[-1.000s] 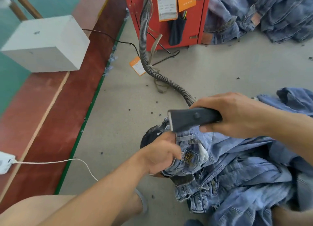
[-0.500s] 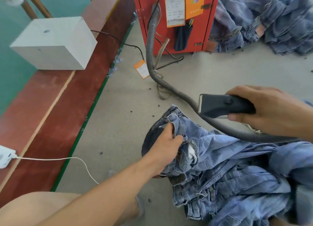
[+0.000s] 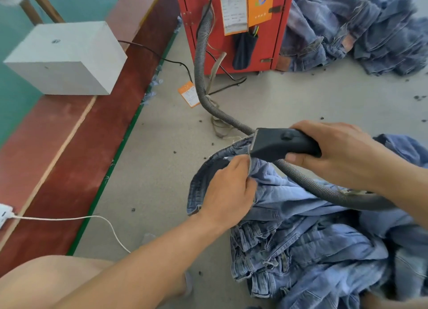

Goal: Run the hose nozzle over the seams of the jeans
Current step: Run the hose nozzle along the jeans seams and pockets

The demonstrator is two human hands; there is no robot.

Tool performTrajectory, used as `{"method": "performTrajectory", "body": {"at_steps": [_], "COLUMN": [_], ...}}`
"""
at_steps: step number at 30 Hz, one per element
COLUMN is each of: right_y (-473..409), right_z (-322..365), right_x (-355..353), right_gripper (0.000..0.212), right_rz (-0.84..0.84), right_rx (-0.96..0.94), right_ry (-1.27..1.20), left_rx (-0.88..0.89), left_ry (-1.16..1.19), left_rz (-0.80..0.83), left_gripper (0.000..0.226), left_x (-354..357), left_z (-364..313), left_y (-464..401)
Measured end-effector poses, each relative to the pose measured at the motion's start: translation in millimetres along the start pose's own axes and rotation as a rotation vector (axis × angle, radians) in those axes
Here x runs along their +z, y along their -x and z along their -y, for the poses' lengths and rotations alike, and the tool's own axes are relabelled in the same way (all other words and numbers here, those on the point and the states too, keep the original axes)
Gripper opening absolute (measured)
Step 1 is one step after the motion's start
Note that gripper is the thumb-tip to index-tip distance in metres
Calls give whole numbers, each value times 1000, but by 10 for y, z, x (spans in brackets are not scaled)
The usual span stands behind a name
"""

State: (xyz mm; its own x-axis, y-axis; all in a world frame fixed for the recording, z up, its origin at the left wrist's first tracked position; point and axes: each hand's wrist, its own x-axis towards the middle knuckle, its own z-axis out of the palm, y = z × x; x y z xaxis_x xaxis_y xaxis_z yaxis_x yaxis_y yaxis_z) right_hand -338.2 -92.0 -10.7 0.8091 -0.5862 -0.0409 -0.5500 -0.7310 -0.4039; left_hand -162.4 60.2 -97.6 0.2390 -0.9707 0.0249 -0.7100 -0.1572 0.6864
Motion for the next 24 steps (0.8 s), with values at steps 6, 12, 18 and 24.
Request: {"method": "performTrajectory", "body": {"at_steps": [6, 12, 18, 24], "right_y": [72, -9, 23, 25], "right_z": [-19, 118, -25, 188], "right_x": [-204, -51, -281, 10], "right_gripper": [21, 22, 31, 21], "right_rz": [51, 107, -49, 121], "right_rx": [93, 145, 287, 214], "right_ry": [-61, 0, -75, -51], "left_rx": [-3, 10, -55, -53], "left_ry": [-63, -114, -50, -12], "left_rz": [-141, -128, -193, -196], "left_gripper": [19, 20, 27, 31], "left_x": [19, 83, 88, 180], "left_z": [51, 5, 34, 47], "left_y": [-24, -40, -95, -77]}}
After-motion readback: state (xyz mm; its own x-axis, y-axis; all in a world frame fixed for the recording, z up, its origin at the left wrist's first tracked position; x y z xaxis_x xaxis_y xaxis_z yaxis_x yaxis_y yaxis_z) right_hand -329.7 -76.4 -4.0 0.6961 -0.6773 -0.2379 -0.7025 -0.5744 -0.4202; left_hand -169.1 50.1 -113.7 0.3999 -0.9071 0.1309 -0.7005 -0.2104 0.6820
